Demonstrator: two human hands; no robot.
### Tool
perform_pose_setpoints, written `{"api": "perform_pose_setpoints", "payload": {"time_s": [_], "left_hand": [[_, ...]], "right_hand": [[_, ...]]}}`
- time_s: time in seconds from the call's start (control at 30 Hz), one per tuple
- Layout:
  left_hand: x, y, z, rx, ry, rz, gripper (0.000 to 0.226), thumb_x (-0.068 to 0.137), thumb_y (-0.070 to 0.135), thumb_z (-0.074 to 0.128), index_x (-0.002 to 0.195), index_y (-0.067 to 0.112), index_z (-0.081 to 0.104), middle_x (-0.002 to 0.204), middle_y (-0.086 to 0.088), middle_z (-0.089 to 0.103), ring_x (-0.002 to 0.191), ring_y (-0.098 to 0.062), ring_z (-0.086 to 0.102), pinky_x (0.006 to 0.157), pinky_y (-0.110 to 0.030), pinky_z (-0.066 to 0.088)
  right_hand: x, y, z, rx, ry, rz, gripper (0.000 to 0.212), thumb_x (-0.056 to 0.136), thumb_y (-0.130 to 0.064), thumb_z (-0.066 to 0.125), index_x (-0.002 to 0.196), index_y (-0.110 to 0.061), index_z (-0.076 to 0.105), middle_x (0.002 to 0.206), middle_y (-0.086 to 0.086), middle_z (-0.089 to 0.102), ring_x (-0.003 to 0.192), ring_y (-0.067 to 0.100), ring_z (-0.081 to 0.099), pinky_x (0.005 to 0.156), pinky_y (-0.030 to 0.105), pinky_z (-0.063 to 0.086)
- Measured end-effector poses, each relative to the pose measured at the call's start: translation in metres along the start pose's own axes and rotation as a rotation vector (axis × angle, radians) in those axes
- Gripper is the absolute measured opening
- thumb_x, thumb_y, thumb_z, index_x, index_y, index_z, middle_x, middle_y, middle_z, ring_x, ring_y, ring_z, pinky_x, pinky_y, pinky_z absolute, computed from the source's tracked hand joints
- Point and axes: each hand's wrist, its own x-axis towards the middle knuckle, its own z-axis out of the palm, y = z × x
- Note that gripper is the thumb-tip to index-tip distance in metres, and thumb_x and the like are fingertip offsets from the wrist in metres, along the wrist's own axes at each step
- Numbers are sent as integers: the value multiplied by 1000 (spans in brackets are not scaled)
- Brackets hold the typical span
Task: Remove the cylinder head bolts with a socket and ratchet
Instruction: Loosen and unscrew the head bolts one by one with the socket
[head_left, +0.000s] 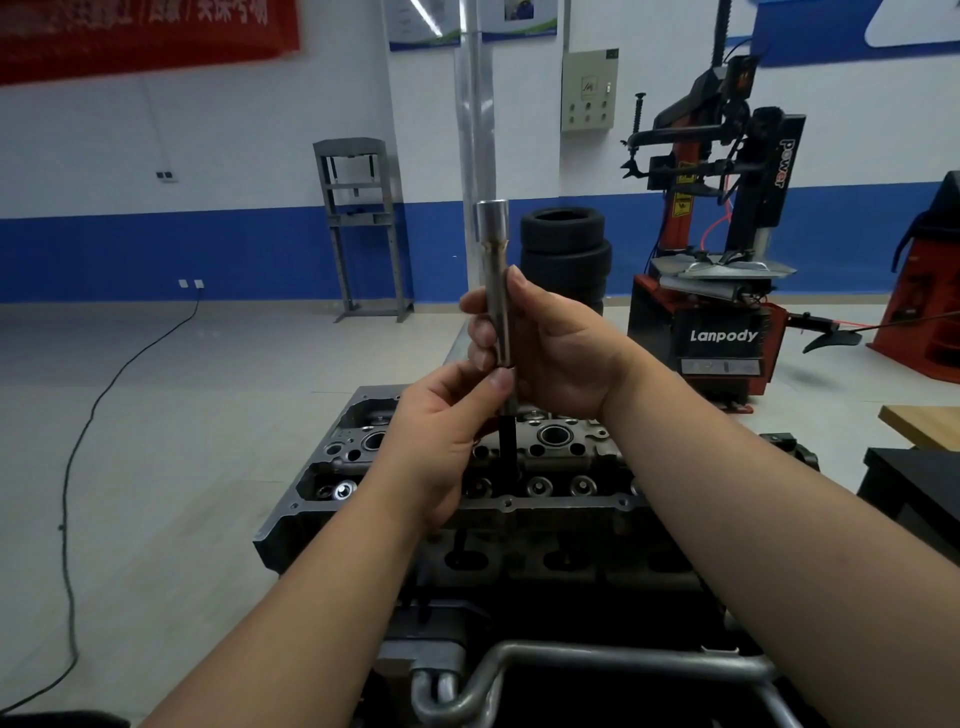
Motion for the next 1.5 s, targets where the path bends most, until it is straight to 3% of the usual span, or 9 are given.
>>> {"api": "perform_pose_setpoints", "payload": {"time_s": [0.17, 0.33, 0.5, 0.7, 0.93, 1.03, 1.17, 1.33, 1.5], "left_hand": [[1, 1, 3, 42, 55, -6, 31, 69, 34, 78, 94, 17, 72, 92, -5, 77, 92, -20, 72, 97, -46, 54], [-1, 3, -2, -7, -51, -47, 24, 82, 34, 66, 99, 22, 79, 100, -5, 79, 99, -16, 74, 82, -28, 56], [-2, 1, 0, 8, -30, -4, 17, 82, 30, 68, 91, 30, 83, 93, -1, 79, 94, -14, 75, 81, -24, 58], [2, -1, 1, 19, 34, 14, 16, 65, 35, 87, 79, 30, 80, 90, -3, 78, 91, -18, 74, 89, -36, 54], [-1, 2, -2, -35, -50, -27, 16, 89, 28, 68, 97, 23, 81, 98, -2, 79, 96, -13, 75, 78, -22, 58], [-1, 1, 1, -6, 1, -1, 26, 78, 27, 71, 101, 15, 73, 94, -2, 79, 93, -15, 75, 81, -24, 58], [0, -1, 1, 8, 35, 9, 26, 69, 28, 79, 92, 17, 74, 92, -4, 78, 92, -18, 75, 86, -31, 56], [0, 3, -1, -30, -38, -31, 17, 88, 34, 67, 92, 30, 83, 98, -2, 79, 95, -13, 74, 76, -22, 57], [-2, 3, 0, -22, -8, -11, 15, 86, 29, 68, 91, 31, 83, 96, -2, 80, 92, -12, 75, 76, -22, 57]], "right_hand": [[-1, 1, 0, -49, -14, -31, 42, 80, -45, 75, 98, -17, 51, 80, -2, 62, 77, 16, 61, 71, 33, 43], [0, 0, 1, -26, 1, -20, 26, 92, -43, 57, 96, -18, 61, 83, -2, 65, 77, 15, 63, 59, 24, 48], [-2, -1, 1, 22, -27, -3, 31, 87, -46, 65, 96, -18, 70, 85, 0, 65, 80, 16, 64, 63, 25, 52], [0, 1, 0, -37, -50, -37, 47, 75, -43, 83, 96, -16, 51, 77, -2, 64, 75, 17, 62, 76, 36, 39], [-2, 0, 1, -6, 22, 13, 30, 97, -43, 49, 95, -18, 66, 85, -1, 65, 77, 14, 63, 63, 26, 47], [-2, -1, 2, 13, 12, 17, 32, 92, -45, 56, 99, -17, 71, 86, -1, 64, 80, 16, 63, 74, 31, 49], [-2, 0, 2, 11, -30, -25, 41, 77, -41, 80, 102, -15, 60, 82, 1, 62, 79, 19, 61, 80, 37, 43], [-1, 1, -1, -61, 24, -17, 29, 86, -46, 62, 96, -18, 64, 82, -3, 63, 76, 16, 56, 62, 29, 34], [0, 0, -1, -24, 29, 29, 37, 94, -46, 51, 103, -15, 68, 80, -2, 63, 79, 15, 61, 77, 33, 42]]}}
